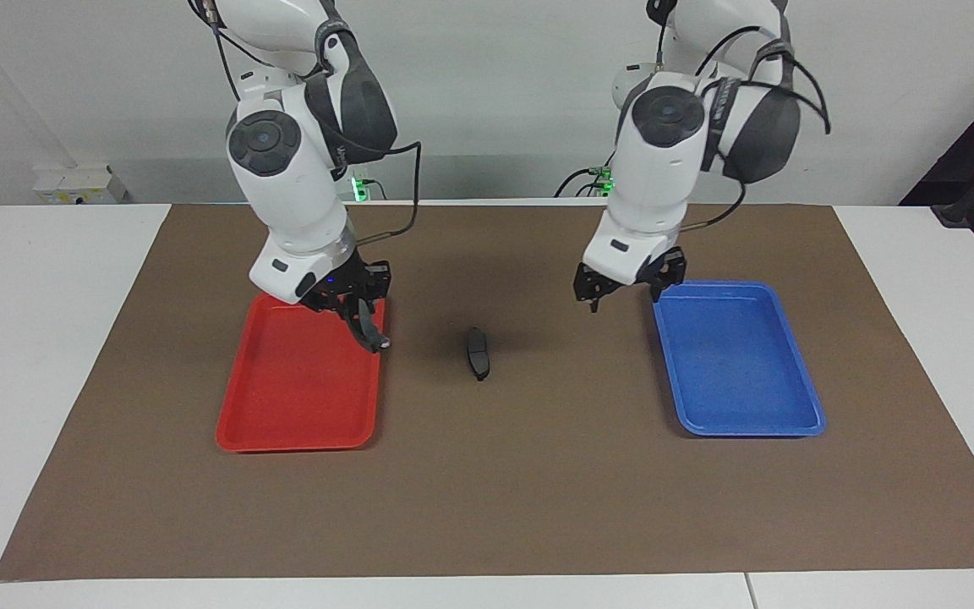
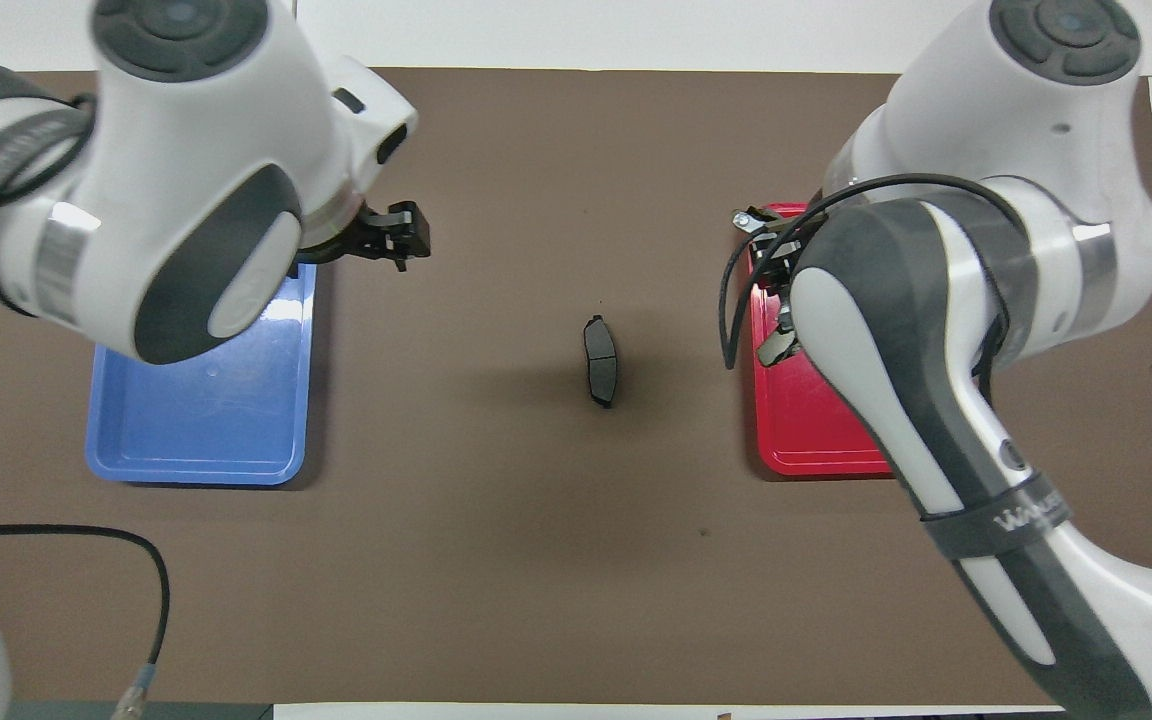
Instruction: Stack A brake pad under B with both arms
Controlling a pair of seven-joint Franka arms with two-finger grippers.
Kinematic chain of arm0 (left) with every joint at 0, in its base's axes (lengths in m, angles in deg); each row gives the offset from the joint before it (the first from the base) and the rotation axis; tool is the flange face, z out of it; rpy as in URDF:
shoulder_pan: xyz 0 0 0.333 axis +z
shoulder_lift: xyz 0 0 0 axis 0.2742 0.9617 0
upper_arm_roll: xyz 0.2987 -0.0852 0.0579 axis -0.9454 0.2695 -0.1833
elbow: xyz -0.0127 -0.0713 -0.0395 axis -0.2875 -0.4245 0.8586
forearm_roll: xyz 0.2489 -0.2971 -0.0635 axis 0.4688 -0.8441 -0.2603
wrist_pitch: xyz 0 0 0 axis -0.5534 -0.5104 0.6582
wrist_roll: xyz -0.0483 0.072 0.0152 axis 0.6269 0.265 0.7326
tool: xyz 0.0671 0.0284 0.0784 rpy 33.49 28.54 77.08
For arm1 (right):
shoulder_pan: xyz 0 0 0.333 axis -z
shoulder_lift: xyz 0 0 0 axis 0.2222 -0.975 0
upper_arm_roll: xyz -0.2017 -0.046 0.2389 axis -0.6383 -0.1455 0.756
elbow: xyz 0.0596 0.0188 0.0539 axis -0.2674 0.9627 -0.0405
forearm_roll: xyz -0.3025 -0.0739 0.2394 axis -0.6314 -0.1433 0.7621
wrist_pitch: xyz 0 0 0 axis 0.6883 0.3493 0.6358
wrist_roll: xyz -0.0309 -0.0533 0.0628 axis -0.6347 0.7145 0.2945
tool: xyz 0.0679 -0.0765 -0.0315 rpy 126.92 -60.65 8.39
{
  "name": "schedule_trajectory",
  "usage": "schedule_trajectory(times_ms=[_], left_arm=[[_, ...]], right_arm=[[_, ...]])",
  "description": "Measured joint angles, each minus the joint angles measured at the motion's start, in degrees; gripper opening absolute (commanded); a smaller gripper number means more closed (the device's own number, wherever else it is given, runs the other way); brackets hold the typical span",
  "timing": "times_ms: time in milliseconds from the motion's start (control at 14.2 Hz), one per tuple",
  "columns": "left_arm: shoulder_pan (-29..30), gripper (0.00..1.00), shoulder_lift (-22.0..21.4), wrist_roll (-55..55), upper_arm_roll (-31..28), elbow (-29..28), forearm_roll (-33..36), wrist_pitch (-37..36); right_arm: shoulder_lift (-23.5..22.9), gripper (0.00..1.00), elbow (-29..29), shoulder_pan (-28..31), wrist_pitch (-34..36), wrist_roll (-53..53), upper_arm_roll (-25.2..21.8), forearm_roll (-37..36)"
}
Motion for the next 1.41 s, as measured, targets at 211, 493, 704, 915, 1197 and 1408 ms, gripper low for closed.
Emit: schedule_trajectory(times_ms=[211, 493, 704, 915, 1197, 1408], left_arm=[[2.0, 1.00, -4.0, 10.4, -6.5, -0.1, -3.3, -3.3], [2.5, 1.00, -9.0, 23.6, -16.0, -2.6, -7.5, -5.6], [2.5, 1.00, -11.4, 25.2, -17.2, -7.0, -7.9, -5.0], [2.4, 1.00, -11.6, 25.2, -17.5, -10.0, -7.9, -4.0], [2.4, 1.00, -11.6, 25.7, -18.1, -11.4, -8.1, -3.2], [2.4, 1.00, -11.6, 25.8, -18.1, -11.6, -8.5, -3.0]], right_arm=[[-2.4, 0.00, 1.1, -4.8, -3.8, -3.8, 0.1, 0.3], [-7.8, 0.00, 1.4, -7.4, -9.8, -5.7, 0.1, 2.1], [-11.7, 0.00, 1.7, -10.2, -14.3, -9.0, 0.1, 2.2], [-13.4, 0.00, 4.1, -11.1, -18.8, -10.5, 0.1, 2.2], [-13.4, 0.00, 6.9, -11.3, -21.0, -10.8, -0.1, 2.2], [-13.4, 0.00, 7.0, -12.1, -21.0, -11.7, 0.1, 2.2]])
